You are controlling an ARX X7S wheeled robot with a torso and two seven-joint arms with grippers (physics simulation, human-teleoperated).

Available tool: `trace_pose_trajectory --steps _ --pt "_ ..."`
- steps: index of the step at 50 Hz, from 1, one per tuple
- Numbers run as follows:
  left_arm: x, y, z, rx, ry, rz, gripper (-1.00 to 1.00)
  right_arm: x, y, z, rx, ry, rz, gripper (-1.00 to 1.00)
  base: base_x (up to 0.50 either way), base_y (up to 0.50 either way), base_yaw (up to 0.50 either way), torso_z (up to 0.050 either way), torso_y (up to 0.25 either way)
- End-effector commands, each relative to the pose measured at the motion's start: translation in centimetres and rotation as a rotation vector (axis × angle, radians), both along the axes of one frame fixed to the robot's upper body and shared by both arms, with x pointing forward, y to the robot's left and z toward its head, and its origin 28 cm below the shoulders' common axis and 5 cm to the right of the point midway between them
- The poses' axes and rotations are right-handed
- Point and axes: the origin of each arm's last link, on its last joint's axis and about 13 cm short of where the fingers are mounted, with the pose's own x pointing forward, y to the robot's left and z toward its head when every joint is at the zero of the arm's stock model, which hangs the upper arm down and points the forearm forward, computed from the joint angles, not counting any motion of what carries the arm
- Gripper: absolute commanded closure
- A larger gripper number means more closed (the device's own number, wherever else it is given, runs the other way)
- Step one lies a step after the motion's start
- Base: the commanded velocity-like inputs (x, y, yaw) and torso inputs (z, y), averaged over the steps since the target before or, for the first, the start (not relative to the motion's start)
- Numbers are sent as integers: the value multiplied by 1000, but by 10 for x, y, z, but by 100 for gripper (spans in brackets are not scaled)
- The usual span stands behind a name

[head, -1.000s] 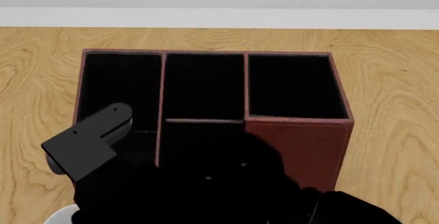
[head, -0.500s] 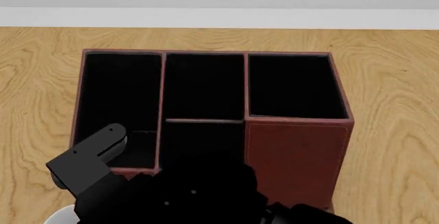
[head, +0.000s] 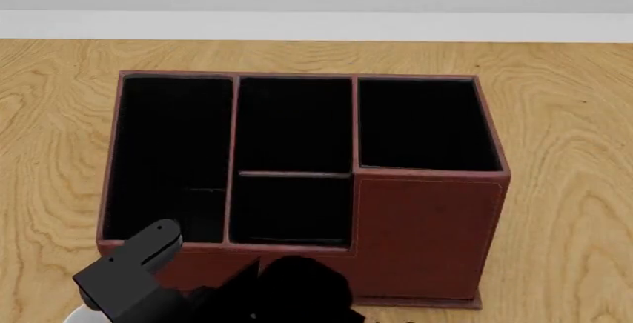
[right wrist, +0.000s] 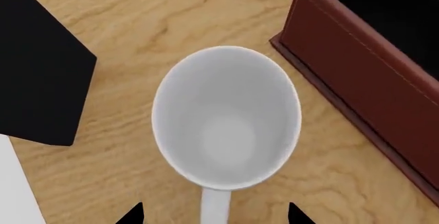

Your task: Pick up the white mug and place it to the right of the caddy.

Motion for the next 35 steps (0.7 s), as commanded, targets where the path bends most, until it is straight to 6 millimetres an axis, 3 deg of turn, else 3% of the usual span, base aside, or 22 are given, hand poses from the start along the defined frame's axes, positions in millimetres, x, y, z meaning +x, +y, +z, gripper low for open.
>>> trace_pose_trajectory --steps 1,35 --pt "0 0 -1 -4 1 2 -100 -5 1 -16 -21 28 5 -100 0 0 0 0 0" --pt "2 3 -5 -10 13 16 -100 9 4 -52 -60 49 -26 -100 0 0 0 0 0"
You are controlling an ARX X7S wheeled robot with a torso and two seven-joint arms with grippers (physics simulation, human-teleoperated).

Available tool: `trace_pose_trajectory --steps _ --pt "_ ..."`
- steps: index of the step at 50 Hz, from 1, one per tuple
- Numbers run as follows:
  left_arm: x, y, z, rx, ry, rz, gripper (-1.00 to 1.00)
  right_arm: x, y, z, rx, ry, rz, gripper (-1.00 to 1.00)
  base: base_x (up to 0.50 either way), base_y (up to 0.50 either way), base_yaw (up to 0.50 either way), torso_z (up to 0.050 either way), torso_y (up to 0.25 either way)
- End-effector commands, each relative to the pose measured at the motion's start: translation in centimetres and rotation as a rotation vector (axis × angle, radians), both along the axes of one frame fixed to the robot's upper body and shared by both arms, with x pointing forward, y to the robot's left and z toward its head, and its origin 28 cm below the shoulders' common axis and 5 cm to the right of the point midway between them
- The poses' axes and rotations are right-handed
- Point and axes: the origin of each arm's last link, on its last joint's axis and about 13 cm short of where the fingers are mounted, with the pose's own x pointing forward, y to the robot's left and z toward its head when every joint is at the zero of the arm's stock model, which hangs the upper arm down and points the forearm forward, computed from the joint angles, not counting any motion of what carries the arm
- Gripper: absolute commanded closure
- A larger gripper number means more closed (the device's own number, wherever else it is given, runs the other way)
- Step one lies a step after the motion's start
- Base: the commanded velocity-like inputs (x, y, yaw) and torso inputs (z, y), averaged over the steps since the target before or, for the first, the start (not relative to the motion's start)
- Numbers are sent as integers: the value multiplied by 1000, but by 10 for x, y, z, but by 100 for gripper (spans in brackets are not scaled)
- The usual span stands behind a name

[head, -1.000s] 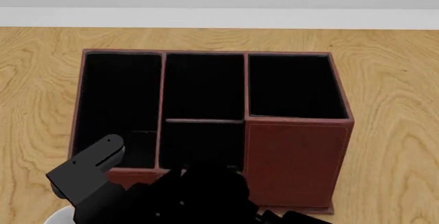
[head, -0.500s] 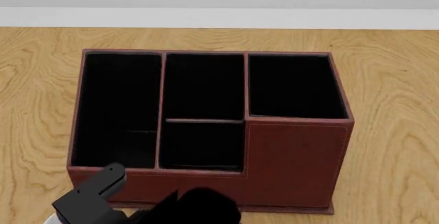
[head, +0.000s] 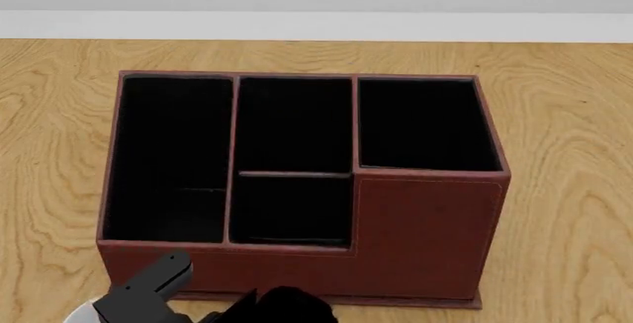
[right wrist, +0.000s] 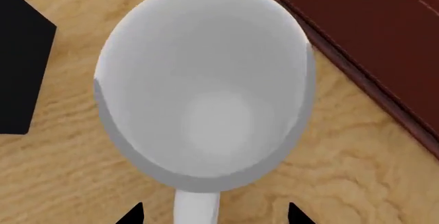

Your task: Pick up the white mug and place it to the right of the caddy.

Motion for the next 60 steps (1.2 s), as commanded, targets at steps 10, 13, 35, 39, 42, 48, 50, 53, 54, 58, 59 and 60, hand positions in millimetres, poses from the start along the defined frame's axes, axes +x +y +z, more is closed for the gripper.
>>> trace_pose_trajectory --steps 10,13,35,39,42,48,50,53,54,58,59,60 --pt "2 2 -3 -4 11 11 -100 -2 1 -20 -19 29 4 -100 0 0 0 0 0" --pt "1 2 -3 -4 11 12 -100 -3 2 -20 -19 28 6 100 0 0 0 0 0" --pt "-1 2 1 -2 -2 12 -100 -6 -5 27 41 -19 24 100 0 0 0 0 0" --pt "0 2 1 -2 -5 10 -100 -4 -9 39 53 -38 21 100 0 0 0 0 0" --pt "0 2 1 -3 -5 9 -100 -7 -12 45 61 -44 26 100 0 0 0 0 0" --pt "2 1 2 -1 -6 2 -100 -11 -16 61 95 -64 36 100 0 0 0 0 0" --pt "2 0 3 1 -7 2 -100 -14 -18 68 112 -69 42 100 0 0 0 0 0" --pt "1 -1 4 6 -8 2 -100 -19 -21 78 134 -84 53 100 0 0 0 0 0" --pt "1 -1 4 7 -8 2 -100 -20 -23 82 145 -91 53 100 0 0 0 0 0" --pt "1 -1 5 9 -10 0 -100 -23 -26 92 170 -103 54 100 0 0 0 0 0" --pt "1 -2 5 10 -10 0 -100 -24 -27 95 176 -109 56 100 0 0 0 0 0" --pt "1 -2 5 10 -10 -2 -100 -26 -29 101 192 -124 61 100 0 0 0 0 0"
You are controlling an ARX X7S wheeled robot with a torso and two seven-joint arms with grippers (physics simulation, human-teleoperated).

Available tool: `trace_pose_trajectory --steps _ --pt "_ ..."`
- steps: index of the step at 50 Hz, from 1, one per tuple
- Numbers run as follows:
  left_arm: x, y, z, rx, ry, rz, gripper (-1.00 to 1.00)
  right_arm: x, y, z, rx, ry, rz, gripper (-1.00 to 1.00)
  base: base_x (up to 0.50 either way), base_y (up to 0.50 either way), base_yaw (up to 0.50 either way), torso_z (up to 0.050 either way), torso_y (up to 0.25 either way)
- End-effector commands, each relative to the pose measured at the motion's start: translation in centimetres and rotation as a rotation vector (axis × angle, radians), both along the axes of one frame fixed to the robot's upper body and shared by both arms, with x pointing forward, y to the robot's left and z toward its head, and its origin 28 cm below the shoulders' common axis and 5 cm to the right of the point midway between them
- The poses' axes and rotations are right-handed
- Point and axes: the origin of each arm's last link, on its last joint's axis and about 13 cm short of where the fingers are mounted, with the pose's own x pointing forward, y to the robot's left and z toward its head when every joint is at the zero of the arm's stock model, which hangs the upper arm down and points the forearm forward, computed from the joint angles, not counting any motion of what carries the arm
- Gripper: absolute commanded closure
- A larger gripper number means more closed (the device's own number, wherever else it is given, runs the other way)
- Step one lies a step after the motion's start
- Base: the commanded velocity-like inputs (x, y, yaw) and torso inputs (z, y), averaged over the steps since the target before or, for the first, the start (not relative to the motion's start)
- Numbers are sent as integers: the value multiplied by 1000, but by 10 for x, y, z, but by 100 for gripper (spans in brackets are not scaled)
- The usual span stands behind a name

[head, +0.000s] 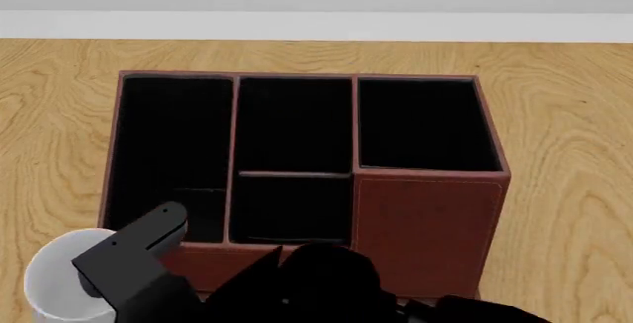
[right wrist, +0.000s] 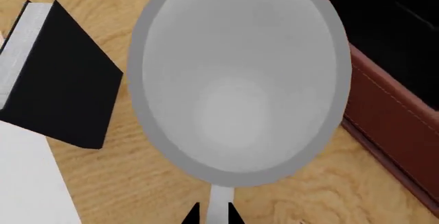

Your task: Pick up the white mug and place it to the right of the caddy.

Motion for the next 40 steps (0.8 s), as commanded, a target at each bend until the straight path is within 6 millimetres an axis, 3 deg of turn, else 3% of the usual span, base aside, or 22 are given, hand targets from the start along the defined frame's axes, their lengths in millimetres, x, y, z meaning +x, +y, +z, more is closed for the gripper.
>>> trace_pose_trajectory --steps 1,7,24,40 --pt "0 -2 3 7 -4 -6 -100 -10 -12 37 82 -74 22 100 0 0 0 0 0" --pt "-2 -3 4 12 -8 -4 -100 -17 -18 57 140 -102 25 100 0 0 0 0 1" --pt "-2 -5 7 17 -23 -13 -100 -11 -39 117 310 -194 -41 100 0 0 0 0 0" --pt "-2 -5 10 22 -23 -13 -100 -6 -69 190 441 -373 -110 100 0 0 0 0 1"
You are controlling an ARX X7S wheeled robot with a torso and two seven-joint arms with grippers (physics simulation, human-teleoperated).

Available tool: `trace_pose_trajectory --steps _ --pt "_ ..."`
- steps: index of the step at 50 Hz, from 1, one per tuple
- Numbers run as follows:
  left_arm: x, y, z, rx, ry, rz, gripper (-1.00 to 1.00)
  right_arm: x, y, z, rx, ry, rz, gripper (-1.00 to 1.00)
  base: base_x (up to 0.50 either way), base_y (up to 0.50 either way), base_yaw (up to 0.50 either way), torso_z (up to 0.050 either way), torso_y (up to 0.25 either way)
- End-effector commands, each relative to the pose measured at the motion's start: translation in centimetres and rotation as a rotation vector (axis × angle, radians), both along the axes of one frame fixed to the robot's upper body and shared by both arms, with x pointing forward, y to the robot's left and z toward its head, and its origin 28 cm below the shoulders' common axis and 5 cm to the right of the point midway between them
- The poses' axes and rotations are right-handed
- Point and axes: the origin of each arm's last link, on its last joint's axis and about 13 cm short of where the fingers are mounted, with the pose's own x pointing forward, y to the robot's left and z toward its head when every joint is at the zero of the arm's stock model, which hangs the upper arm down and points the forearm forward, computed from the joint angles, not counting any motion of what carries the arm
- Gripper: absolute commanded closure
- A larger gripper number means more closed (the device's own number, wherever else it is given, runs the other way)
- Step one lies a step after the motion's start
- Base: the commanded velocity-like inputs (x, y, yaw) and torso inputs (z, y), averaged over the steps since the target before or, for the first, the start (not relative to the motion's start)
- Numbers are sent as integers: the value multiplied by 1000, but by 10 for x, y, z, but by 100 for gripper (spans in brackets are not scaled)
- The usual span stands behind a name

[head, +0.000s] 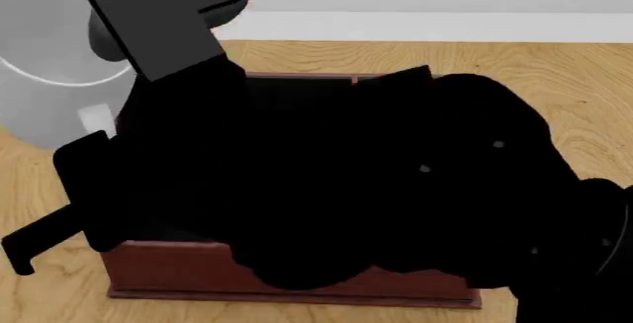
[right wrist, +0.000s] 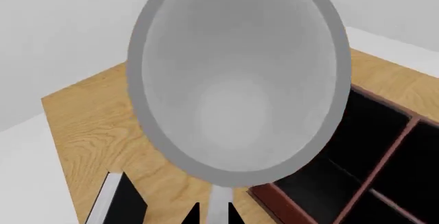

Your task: Pick up the white mug and place it to the right of the caddy.

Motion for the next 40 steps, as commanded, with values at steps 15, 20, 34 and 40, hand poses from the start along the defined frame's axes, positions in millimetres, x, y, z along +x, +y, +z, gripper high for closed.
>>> trace_pose_trajectory --steps 15,20,34,40 --pt "-2 -2 6 16 -17 -12 -100 6 -44 85 126 -256 -166 100 0 0 0 0 1" --pt "-3 -3 6 24 -21 -12 -100 15 -57 93 143 -286 -255 100 0 0 0 0 0" --pt "-4 -4 9 42 -30 -10 -100 22 -104 118 134 -376 -514 100 0 0 0 0 0" --pt "-2 -5 7 37 -32 -21 -100 21 -125 129 110 -409 -640 100 0 0 0 0 2"
